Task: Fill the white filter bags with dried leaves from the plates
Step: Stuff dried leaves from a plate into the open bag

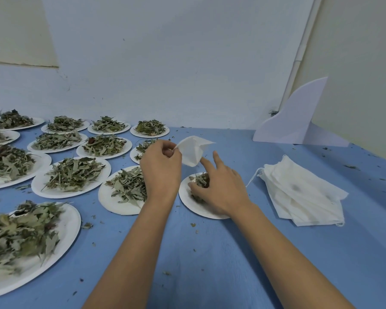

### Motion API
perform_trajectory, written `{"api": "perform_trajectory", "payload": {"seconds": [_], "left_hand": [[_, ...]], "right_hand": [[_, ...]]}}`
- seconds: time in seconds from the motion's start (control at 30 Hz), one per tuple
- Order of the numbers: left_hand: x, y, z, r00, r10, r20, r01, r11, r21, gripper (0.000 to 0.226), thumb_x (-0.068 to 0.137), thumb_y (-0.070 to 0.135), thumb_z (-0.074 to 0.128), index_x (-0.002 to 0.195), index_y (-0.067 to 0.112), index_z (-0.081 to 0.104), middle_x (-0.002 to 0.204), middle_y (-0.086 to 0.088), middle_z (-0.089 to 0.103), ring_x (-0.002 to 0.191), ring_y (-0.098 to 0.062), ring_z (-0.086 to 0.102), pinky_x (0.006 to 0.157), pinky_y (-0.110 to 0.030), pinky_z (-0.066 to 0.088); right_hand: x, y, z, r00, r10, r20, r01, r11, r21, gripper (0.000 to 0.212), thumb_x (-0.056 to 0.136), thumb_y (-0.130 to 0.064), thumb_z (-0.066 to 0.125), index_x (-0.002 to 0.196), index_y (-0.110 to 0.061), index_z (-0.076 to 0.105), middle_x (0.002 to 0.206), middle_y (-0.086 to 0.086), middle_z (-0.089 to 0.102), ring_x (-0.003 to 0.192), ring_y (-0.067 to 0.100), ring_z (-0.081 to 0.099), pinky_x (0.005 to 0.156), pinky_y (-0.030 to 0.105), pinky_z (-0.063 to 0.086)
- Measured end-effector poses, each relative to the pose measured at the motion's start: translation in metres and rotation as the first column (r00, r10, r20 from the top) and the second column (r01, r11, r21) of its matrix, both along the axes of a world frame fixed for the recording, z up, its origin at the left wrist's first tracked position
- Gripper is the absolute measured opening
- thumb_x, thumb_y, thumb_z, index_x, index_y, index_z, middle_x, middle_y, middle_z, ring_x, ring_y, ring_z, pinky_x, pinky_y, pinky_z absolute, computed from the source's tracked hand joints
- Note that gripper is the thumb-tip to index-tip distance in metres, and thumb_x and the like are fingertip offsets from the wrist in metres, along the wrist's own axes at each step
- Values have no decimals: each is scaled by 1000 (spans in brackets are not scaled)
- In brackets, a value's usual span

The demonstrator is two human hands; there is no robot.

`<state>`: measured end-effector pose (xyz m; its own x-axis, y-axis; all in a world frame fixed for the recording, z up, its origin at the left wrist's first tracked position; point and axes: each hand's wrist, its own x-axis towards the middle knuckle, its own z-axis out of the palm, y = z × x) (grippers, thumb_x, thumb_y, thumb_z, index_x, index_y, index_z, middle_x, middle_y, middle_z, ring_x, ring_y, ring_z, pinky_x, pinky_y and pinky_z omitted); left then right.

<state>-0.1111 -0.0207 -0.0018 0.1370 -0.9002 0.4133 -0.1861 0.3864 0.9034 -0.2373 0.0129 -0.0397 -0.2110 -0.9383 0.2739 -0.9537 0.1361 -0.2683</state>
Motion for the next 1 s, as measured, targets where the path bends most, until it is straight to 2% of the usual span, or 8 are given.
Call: {"api": "perform_trajectory", "payload": {"seconds": [0.17,0.3,0.43,0.53,0.63,0.73,0.83,1.0], "left_hand": [[1,-1,0,999,30,-22,-30,1000,10,8,85,9,61,84,17,62,74,-1,62,72,-22,64,70,-39,55],[1,-1,-2,996,56,-76,-53,998,41,10,85,10,61,83,19,60,70,4,60,71,-19,65,67,-31,53],[0,-3,-4,985,65,-160,-50,994,97,7,87,10,61,88,16,64,79,3,65,63,-7,65,64,-21,53],[-2,-3,-6,986,72,-151,-57,993,102,10,86,9,62,84,20,63,92,-4,67,71,-13,68,74,-32,56],[-7,-5,-8,987,75,-141,-60,992,108,10,86,11,62,82,21,63,93,-5,68,84,-20,67,80,-37,55],[-14,-9,-11,988,88,-127,-70,988,141,6,86,15,63,85,20,65,92,-6,69,86,-19,66,75,-29,52],[-22,-13,-14,991,84,-100,-70,989,132,5,87,15,65,89,15,70,87,-4,70,81,-18,67,73,-29,52],[-28,-22,-17,998,64,21,-65,996,65,14,89,14,64,94,7,75,84,-5,73,72,-13,65,59,-11,40]], "right_hand": [[-2,14,0,998,-44,40,45,999,-28,61,82,-55,58,138,-35,44,155,-2,29,131,22,41,97,34,39],[1,16,-3,996,-37,78,42,998,-56,33,89,-35,60,117,-18,64,116,1,65,103,22,58,80,31,43],[4,14,-7,997,-33,75,37,998,-50,29,94,-23,53,120,-19,65,103,6,70,96,24,59,80,34,46],[4,10,-11,998,-45,33,46,998,-31,30,94,-17,49,117,-23,67,100,6,70,94,25,59,78,33,48],[3,7,-14,996,-52,70,56,997,-48,34,91,-11,48,115,-23,69,104,4,71,96,25,60,80,33,49],[2,8,-15,989,-33,147,49,993,-104,37,89,-5,48,114,-20,70,104,3,72,95,24,60,80,33,46],[-2,12,-11,952,21,304,49,974,-220,33,85,-1,51,101,-17,75,89,5,74,80,22,61,72,30,44],[-15,18,9,736,141,662,110,940,-323,19,82,-12,69,94,-24,77,83,-13,74,75,0,66,65,10,49]]}}
